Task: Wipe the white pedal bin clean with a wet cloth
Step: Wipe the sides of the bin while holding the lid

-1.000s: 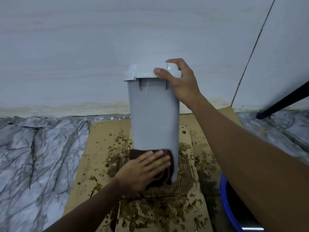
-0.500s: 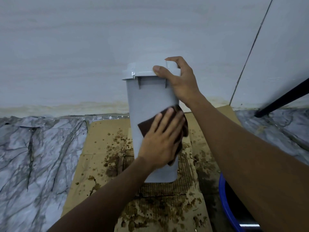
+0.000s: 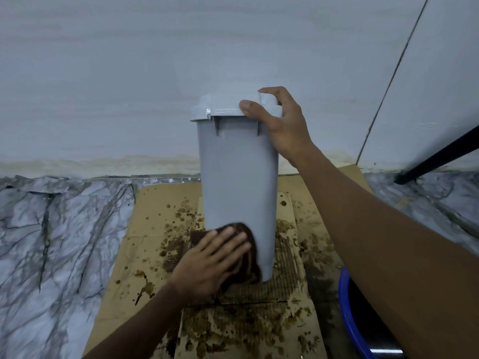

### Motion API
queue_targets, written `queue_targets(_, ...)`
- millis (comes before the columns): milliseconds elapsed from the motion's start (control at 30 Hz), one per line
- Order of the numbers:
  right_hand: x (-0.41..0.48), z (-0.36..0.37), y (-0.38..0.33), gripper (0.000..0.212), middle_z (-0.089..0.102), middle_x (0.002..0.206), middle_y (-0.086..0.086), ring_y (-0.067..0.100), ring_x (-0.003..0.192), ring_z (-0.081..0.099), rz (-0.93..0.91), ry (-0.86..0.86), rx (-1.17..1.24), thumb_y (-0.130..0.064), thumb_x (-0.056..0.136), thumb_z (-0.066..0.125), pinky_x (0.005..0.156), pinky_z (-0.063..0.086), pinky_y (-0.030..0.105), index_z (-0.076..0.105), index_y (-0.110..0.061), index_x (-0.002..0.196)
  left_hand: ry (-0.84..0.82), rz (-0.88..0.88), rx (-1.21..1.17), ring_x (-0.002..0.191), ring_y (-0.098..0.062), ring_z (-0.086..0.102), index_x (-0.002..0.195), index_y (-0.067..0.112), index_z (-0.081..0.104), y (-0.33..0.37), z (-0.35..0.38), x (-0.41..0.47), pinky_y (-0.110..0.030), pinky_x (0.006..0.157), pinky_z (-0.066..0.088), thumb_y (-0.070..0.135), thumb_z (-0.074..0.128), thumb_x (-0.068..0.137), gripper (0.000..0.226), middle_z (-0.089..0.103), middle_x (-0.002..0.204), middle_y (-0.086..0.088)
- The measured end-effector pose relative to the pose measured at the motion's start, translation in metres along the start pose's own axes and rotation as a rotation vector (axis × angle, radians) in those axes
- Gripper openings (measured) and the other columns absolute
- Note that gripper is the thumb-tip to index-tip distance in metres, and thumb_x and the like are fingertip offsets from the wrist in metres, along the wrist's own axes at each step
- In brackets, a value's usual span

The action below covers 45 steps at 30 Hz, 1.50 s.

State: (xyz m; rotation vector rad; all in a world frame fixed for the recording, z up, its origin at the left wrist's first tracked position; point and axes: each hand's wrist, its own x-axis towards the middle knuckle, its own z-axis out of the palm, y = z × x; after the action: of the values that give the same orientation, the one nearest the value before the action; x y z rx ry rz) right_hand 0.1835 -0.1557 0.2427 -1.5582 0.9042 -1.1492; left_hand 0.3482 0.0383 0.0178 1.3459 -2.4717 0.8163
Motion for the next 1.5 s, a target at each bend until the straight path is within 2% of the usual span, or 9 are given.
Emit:
queue_targets(300, 0.001, 0.001, 0.002, 0.061, 0.067, 0.103, -0.010, -0.004, 0.080, 0.063, -0.019, 0.016, -0.003, -0.067, 0.057, 0.077, 0.065, 0.049, 0.013, 0.062, -0.033, 0.106, 0.524, -1.148, -0.741, 0.155, -0.022, 0.028, 0.163, 0.015, 0.026, 0.005, -0.031, 0.106, -0.029, 0.122, 0.031, 0.037, 0.035, 0.110, 0.058, 0.033, 0.166, -0.006)
queue_targets(400, -0.003, -0.005, 0.004, 0.066, 0.065, 0.102, -0.010, -0.006, 0.077, 0.061, -0.043, 0.011, 0.003, -0.066, 0.057, 0.076, 0.064, 0.049, 0.011, 0.063, -0.028, 0.109, 0.746, -1.617, -0.975, 0.109, -0.027, 0.066, 0.120, 0.015, 0.066, -0.017, -0.047, 0.130, -0.013, 0.079, 0.051, 0.041, 0.039, 0.110, 0.039, 0.069, 0.101, 0.006)
queue_targets(500, -0.009, -0.005, 0.005, 0.065, 0.063, 0.104, -0.012, -0.004, 0.081, 0.061, -0.054, 0.001, -0.006, -0.066, 0.057, 0.077, 0.066, 0.052, 0.016, 0.062, -0.030, 0.109, 0.823, -1.854, -1.378, 0.092, -0.035, 0.071, 0.104, 0.010, 0.073, -0.051, -0.069, 0.136, -0.042, 0.082, 0.060, 0.045, 0.039, 0.110, 0.049, 0.070, 0.082, -0.005)
queue_targets(667, -0.034, -0.006, 0.008, 0.062, 0.062, 0.111, -0.010, 0.009, 0.094, 0.064, -0.106, -0.013, -0.016, -0.062, 0.061, 0.079, 0.069, 0.055, 0.026, 0.060, -0.032, 0.111, 0.916, -1.589, -1.935, 0.055, -0.025, 0.067, 0.120, 0.012, 0.070, -0.097, -0.112, 0.143, -0.031, 0.047, 0.054, 0.061, 0.030, 0.106, 0.065, 0.076, 0.089, -0.007)
queue_targets(767, -0.052, -0.009, 0.009, 0.066, 0.059, 0.119, -0.003, 0.020, 0.103, 0.062, -0.152, -0.040, -0.024, -0.057, 0.063, 0.081, 0.073, 0.056, 0.036, 0.057, -0.026, 0.116, 0.713, -1.478, -1.710, 0.087, -0.022, 0.076, 0.128, 0.012, 0.069, -0.113, -0.138, 0.159, -0.036, 0.066, 0.060, 0.054, 0.039, 0.107, 0.056, 0.077, 0.108, -0.004)
queue_targets(900, -0.079, -0.020, 0.011, 0.074, 0.055, 0.130, -0.004, 0.017, 0.115, 0.058, -0.210, -0.067, -0.043, -0.055, 0.065, 0.081, 0.088, 0.056, 0.040, 0.054, -0.020, 0.125, 0.171, -1.162, -1.170, 0.065, 0.009, 0.068, 0.104, 0.037, 0.073, -0.120, -0.169, 0.170, -0.008, 0.055, 0.048, 0.042, 0.045, 0.109, 0.029, 0.074, 0.080, 0.024)
queue_targets(1033, -0.103, -0.027, 0.016, 0.079, 0.051, 0.137, -0.011, 0.011, 0.123, 0.053, -0.269, -0.094, -0.078, -0.056, 0.065, 0.082, 0.093, 0.052, 0.031, 0.053, -0.018, 0.128, -0.226, -0.876, -0.969, 0.094, 0.000, 0.067, 0.124, 0.034, 0.072, -0.103, -0.193, 0.181, -0.021, 0.080, 0.051, 0.052, 0.039, 0.108, 0.041, 0.070, 0.119, 0.015)
queue_targets(1300, -0.152, -0.036, 0.023, 0.092, 0.047, 0.144, -0.009, 0.015, 0.133, 0.050, -0.313, -0.157, -0.114, -0.057, 0.064, 0.088, 0.104, 0.045, 0.032, 0.049, -0.013, 0.134, -0.198, -0.587, -0.691, 0.134, -0.003, 0.036, 0.142, 0.027, 0.061, -0.053, -0.197, 0.138, -0.008, 0.097, 0.019, 0.041, 0.035, 0.104, 0.048, 0.055, 0.151, 0.008)
queue_targets(1500, -0.199, -0.034, 0.016, 0.085, 0.053, 0.133, -0.016, 0.006, 0.127, 0.052, -0.295, -0.069, -0.217, -0.070, 0.060, 0.084, 0.100, 0.049, 0.032, 0.054, -0.022, 0.124, -0.489, -0.509, -0.562, 0.142, -0.020, 0.032, 0.155, 0.014, 0.039, -0.054, -0.184, 0.149, -0.037, 0.116, 0.024, 0.033, 0.034, 0.111, 0.049, 0.042, 0.154, -0.001)
